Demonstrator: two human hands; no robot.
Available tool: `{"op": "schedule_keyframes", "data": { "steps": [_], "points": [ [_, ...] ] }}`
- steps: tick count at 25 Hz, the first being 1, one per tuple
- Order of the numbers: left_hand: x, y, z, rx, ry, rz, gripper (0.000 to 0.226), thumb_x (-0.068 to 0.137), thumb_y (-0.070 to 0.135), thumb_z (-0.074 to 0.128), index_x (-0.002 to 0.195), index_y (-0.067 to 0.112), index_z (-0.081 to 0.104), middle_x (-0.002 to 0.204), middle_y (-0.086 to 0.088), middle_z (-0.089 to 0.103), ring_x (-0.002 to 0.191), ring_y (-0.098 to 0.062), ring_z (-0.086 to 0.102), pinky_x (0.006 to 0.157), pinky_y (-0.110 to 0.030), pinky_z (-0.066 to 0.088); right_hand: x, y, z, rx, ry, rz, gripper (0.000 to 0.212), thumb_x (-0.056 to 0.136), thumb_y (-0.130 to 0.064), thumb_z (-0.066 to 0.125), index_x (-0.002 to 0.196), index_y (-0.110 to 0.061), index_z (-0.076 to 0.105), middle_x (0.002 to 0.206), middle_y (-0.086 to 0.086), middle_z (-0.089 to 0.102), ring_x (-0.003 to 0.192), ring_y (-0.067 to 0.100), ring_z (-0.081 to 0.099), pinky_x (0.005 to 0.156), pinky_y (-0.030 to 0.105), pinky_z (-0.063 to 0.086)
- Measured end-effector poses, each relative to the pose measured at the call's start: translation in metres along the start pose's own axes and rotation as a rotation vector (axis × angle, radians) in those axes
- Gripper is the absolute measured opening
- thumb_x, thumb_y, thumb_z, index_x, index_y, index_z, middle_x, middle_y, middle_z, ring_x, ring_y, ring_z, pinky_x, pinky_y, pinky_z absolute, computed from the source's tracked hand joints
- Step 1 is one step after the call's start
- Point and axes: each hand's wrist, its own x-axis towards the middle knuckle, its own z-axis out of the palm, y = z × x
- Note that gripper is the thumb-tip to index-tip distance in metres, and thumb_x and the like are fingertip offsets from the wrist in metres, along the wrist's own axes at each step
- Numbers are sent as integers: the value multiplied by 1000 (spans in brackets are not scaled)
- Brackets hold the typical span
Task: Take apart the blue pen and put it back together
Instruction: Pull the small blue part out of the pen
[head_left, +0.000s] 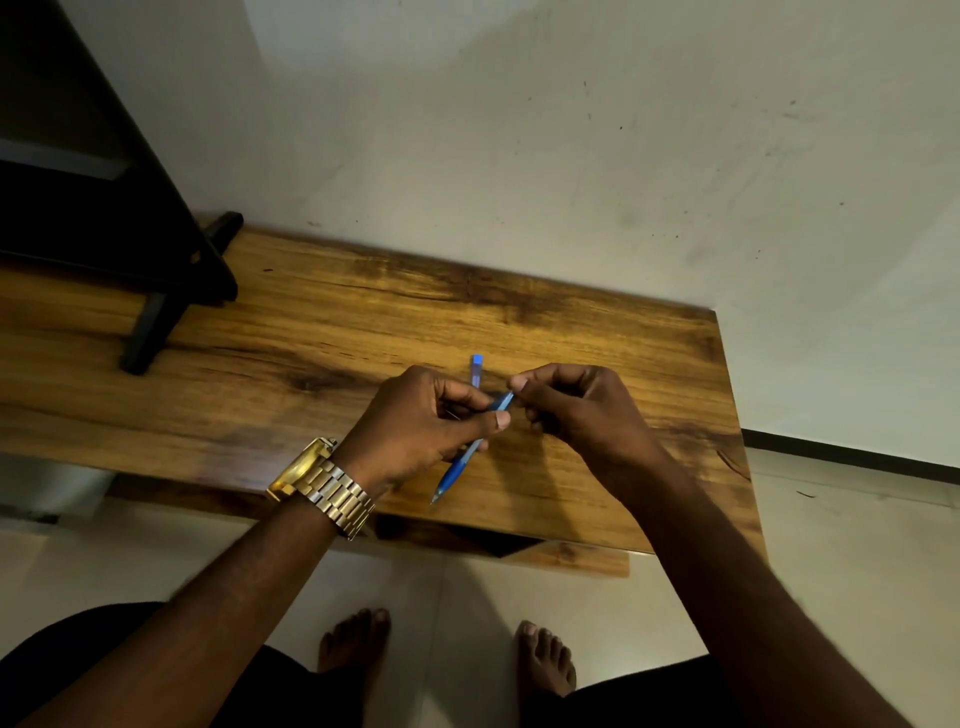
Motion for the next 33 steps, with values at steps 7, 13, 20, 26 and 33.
{"op": "schedule_keyframes", "data": {
  "steps": [7, 13, 20, 26, 33],
  "points": [
    [3, -4, 2, 16, 9, -18, 20, 89, 32, 88, 107, 22, 87, 93, 4, 87, 85, -11, 84, 70, -23, 63, 9, -2, -25, 75, 239, -22, 13, 99, -9, 76, 88, -12, 82, 85, -2, 82, 77, 14, 70, 71, 24, 60],
    [7, -5, 1, -19, 79, -37, 20, 90, 31, 88, 107, 21, 87, 91, 1, 86, 85, -12, 84, 69, -24, 64, 29, 12, -55, -786, 472, -147, 8, 93, -22, 86, 99, -16, 83, 87, -7, 77, 78, 2, 71, 68, 7, 48],
    [9, -6, 4, -37, 75, -38, 19, 90, 31, 89, 107, 23, 87, 91, 2, 86, 85, -13, 84, 68, -23, 63, 32, 16, -54, -786, 491, -166, 15, 91, -23, 88, 104, -17, 82, 89, -3, 78, 75, 5, 69, 69, 11, 50],
    [8, -5, 4, -9, 93, 15, 17, 90, 33, 89, 105, 27, 87, 92, 4, 86, 84, -10, 84, 74, -25, 66, 18, 2, -22, -219, 83, -150, 9, 97, -25, 79, 93, -22, 86, 97, 3, 84, 77, 8, 70, 71, 28, 57],
    [8, -3, 7, 26, 78, 21, 17, 91, 32, 87, 107, 27, 86, 93, 5, 86, 85, -9, 83, 82, -32, 68, 20, 10, -18, -172, -53, -129, 8, 90, -25, 80, 91, -21, 87, 89, 6, 82, 74, 11, 66, 67, 28, 53]
  ]
}}
